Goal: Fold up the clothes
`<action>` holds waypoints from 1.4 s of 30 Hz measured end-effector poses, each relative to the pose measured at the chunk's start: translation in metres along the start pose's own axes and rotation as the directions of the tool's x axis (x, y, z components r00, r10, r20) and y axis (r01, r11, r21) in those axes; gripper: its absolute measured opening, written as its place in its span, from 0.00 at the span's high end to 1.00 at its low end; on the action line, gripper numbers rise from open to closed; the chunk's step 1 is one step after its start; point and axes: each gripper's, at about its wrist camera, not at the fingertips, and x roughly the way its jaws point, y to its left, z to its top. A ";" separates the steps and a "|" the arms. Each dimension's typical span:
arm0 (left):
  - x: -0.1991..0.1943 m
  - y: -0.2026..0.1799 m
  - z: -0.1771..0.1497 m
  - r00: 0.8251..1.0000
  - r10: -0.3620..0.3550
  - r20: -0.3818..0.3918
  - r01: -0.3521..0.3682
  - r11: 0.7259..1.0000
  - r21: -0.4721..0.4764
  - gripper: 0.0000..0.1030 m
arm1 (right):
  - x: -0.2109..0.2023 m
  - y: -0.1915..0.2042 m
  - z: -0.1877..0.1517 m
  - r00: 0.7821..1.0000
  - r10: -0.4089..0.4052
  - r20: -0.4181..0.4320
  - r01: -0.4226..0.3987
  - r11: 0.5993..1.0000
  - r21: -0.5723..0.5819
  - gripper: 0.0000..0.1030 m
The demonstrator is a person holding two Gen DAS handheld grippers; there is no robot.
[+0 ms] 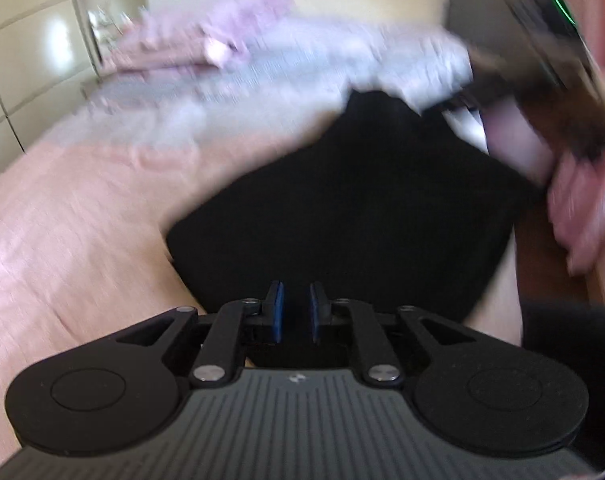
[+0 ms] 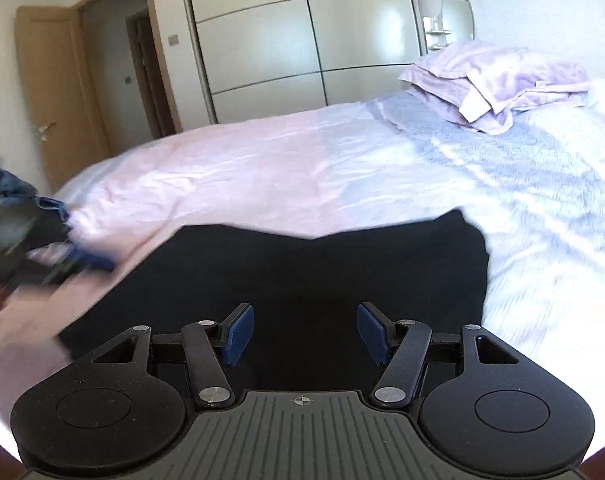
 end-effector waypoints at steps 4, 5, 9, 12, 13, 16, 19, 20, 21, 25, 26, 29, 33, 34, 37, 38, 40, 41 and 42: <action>-0.015 -0.016 -0.018 1.000 -0.026 -0.008 0.026 1.000 -0.013 0.89 | 0.061 0.004 0.028 0.993 0.072 -0.095 -0.079 0.994 -0.077 0.43; -0.014 -0.015 -0.018 1.000 -0.018 -0.005 0.018 1.000 -0.020 0.89 | 0.082 0.010 0.031 0.989 0.077 -0.129 -0.090 0.992 -0.093 0.43; -0.010 -0.016 -0.017 1.000 0.000 -0.008 -0.001 1.000 -0.025 0.89 | 0.146 0.010 0.037 0.975 0.098 -0.198 -0.130 0.979 -0.155 0.43; -0.009 -0.017 -0.017 1.000 0.000 -0.007 -0.001 1.000 -0.028 0.89 | 0.147 -0.018 0.044 0.983 0.067 -0.170 -0.086 0.991 -0.107 0.43; -0.009 -0.019 -0.017 1.000 0.003 -0.004 -0.003 1.000 -0.026 0.89 | 0.139 -0.029 0.044 0.987 0.042 -0.157 -0.057 0.994 -0.095 0.43; -0.009 -0.022 -0.018 1.000 0.012 0.005 -0.012 1.000 -0.026 0.89 | 0.109 -0.061 0.034 0.994 0.015 -0.111 -0.020 0.999 -0.050 0.53; -0.013 -0.020 -0.022 1.000 0.024 0.007 -0.024 0.999 -0.025 0.89 | 0.080 -0.079 0.025 0.995 -0.054 -0.088 0.051 0.998 -0.036 0.55; -0.014 -0.021 -0.022 1.000 0.031 0.005 -0.031 0.999 -0.022 0.89 | 0.072 -0.085 0.023 0.993 -0.085 -0.082 0.084 0.996 -0.009 0.55; -0.015 -0.022 -0.021 0.999 0.037 0.003 -0.037 0.999 -0.019 0.89 | 0.064 -0.086 0.020 0.991 -0.109 -0.077 0.111 0.994 0.014 0.54; -0.023 -0.026 -0.019 0.998 0.063 0.003 -0.063 0.998 -0.020 0.89 | 0.032 -0.053 0.015 0.995 -0.087 -0.045 0.088 0.996 0.034 0.54; -0.025 -0.028 -0.017 0.998 0.068 0.006 -0.067 0.997 -0.023 0.90 | 0.025 -0.038 0.012 0.998 -0.042 -0.037 0.043 0.998 0.036 0.54; -0.033 -0.039 -0.015 0.999 0.045 0.030 -0.045 0.999 -0.016 0.90 | 0.003 0.005 0.001 0.996 0.094 -0.012 -0.093 0.995 0.039 0.54; -0.031 -0.048 -0.030 0.995 0.103 0.009 -0.103 0.993 0.062 0.90 | 0.007 0.061 -0.027 0.977 0.193 -0.085 -0.197 0.980 -0.037 0.54; -0.031 -0.046 -0.035 0.993 0.115 0.006 -0.115 0.991 0.067 0.90 | 0.008 0.071 -0.037 0.980 0.168 -0.110 -0.179 0.979 -0.097 0.54; -0.032 -0.035 -0.041 0.995 0.096 0.018 -0.096 0.995 0.005 0.90 | 0.004 0.086 -0.058 0.984 0.100 -0.147 -0.130 0.969 -0.211 0.54; -0.033 -0.037 -0.040 0.995 0.101 0.020 -0.101 0.995 0.013 0.90 | -0.001 0.084 -0.056 0.985 0.089 -0.147 -0.118 0.973 -0.200 0.54; -0.035 -0.039 -0.037 0.994 0.111 0.025 -0.111 0.993 0.029 0.90 | -0.011 0.081 -0.053 0.987 0.067 -0.146 -0.092 0.980 -0.178 0.54; -0.038 -0.040 -0.036 0.993 0.116 0.031 -0.117 0.992 0.039 0.90 | -0.018 0.081 -0.049 0.990 0.055 -0.131 -0.078 0.981 -0.177 0.54; -0.042 -0.041 -0.035 0.992 0.123 0.042 -0.125 0.991 0.051 0.90 | -0.027 0.083 -0.047 0.994 0.042 -0.105 -0.063 0.977 -0.205 0.54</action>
